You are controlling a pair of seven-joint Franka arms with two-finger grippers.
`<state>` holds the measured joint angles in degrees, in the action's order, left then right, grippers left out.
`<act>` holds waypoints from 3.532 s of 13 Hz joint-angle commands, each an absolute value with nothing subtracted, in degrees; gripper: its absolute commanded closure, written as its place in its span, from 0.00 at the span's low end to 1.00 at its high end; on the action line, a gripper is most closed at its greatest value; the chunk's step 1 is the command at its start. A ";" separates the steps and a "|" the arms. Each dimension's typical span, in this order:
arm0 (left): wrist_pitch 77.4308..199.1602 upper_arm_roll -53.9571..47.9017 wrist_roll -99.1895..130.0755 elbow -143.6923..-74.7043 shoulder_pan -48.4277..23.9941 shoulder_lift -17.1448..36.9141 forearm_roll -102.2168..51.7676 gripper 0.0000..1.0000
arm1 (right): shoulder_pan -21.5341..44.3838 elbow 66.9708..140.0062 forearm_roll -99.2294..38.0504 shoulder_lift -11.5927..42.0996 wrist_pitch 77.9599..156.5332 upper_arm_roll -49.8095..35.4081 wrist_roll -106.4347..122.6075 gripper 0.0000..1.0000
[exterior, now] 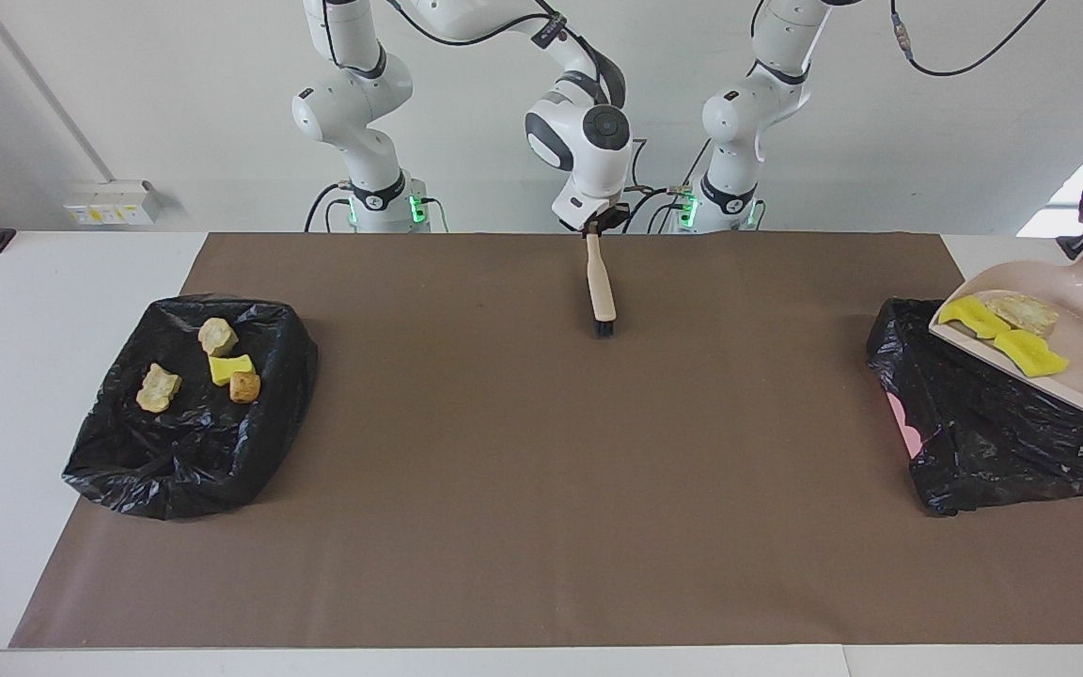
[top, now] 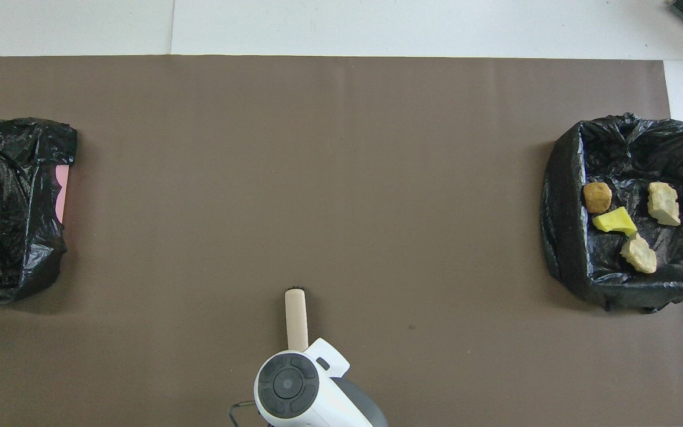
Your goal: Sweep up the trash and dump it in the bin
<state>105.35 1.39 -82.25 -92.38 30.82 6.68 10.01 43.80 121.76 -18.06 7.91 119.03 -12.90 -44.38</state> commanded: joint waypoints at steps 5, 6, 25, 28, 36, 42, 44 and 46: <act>110.65 0.88 -82.18 -94.12 25.94 7.12 28.44 1.00 | 41.32 116.64 -18.20 6.16 113.05 -12.57 -42.45 0.00; 110.74 0.88 -82.18 -94.39 24.36 7.03 30.91 1.00 | 39.05 116.02 -17.32 4.59 111.29 -12.66 -42.10 0.00; 94.16 -1.84 -78.09 -89.73 9.76 1.24 31.14 1.00 | -4.38 94.40 1.03 -1.58 93.08 -12.66 -2.03 0.00; 84.92 -2.29 -57.55 -90.08 5.98 -1.05 21.50 1.00 | -7.28 92.20 5.01 -1.14 92.73 -12.57 1.76 0.00; 87.53 -2.46 -14.38 -99.75 -9.98 -6.85 3.44 1.00 | -14.06 87.54 -0.78 0.18 86.22 -10.38 -1.58 0.00; 103.18 -2.37 8.87 -102.48 -25.73 -2.03 -2.20 1.00 | -4.08 87.28 -1.05 0.09 84.91 2.85 -0.88 0.00; 107.29 -2.37 13.06 -102.48 -29.68 2.17 -2.72 1.00 | -1.85 87.36 -1.14 0.17 84.99 5.71 -0.09 0.00; 114.22 -2.37 18.17 -102.48 -32.68 8.84 -2.72 1.00 | -1.76 87.36 -1.32 0.18 85.17 5.63 -0.09 0.00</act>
